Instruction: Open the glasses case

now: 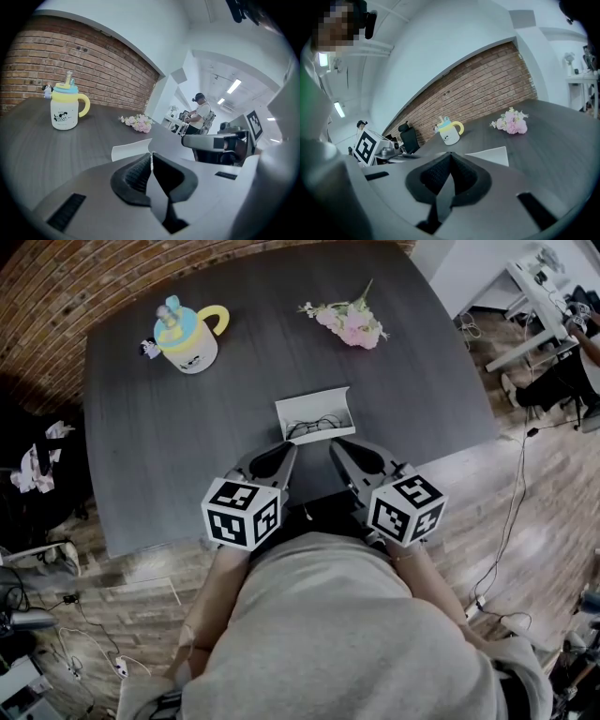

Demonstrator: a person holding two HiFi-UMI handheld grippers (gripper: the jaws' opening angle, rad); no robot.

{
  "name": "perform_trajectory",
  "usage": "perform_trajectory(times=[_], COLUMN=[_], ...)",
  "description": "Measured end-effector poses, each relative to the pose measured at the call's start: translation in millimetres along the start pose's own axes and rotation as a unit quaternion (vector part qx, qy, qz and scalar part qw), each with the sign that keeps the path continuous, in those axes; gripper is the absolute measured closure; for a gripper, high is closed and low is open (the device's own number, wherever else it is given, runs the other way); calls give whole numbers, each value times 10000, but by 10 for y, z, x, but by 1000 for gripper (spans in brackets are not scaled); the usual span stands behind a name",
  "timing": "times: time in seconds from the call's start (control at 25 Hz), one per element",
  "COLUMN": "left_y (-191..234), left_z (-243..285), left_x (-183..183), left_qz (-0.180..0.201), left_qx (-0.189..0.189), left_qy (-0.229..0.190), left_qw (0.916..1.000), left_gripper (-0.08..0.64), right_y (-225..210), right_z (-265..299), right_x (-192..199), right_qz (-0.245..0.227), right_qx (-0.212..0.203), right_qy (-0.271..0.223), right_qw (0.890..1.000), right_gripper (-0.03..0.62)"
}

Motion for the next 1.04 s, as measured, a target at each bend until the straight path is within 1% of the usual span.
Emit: perform_trajectory(times=[0.16,0.32,0.48,0.68,0.88,1.04], left_y=[-16,-31,-31,22,-1,21], left_z=[18,43,18,-46,-40,-62], left_x=[-26,-27,-30,-11,42,9], left_qz=[14,62,133,-1,-82,-94], left_qx=[8,7,-89,-230,-249,-301], left_qy=[-63,-5,7,-113,-46,-105], left_qw=[10000,10000,9999,9997,9996,9994], left_gripper=[528,528,529,529,528,528], right_y=[-22,-51,-39,-13,-96,-89], right_z=[-13,-10,24,51,18,36], right_x=[4,-9,-30,-26,10,18], right_qz=[30,85,87,12,323,324], right_qx=[-6,-6,-87,-169,-143,-189], right_qy=[35,4,7,18,28,80], right_qw=[10000,10000,9999,9999,9994,9993], right_gripper=[586,586,586,586,586,586])
Point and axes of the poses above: the fingertips, and each gripper's own axes: z forward along the fingers, y to its left, x out of its underside, the point moved 6 cm from there along -z, backward along the fingers, and after that the axes turned 15 degrees about x, right-handed, at the moved point
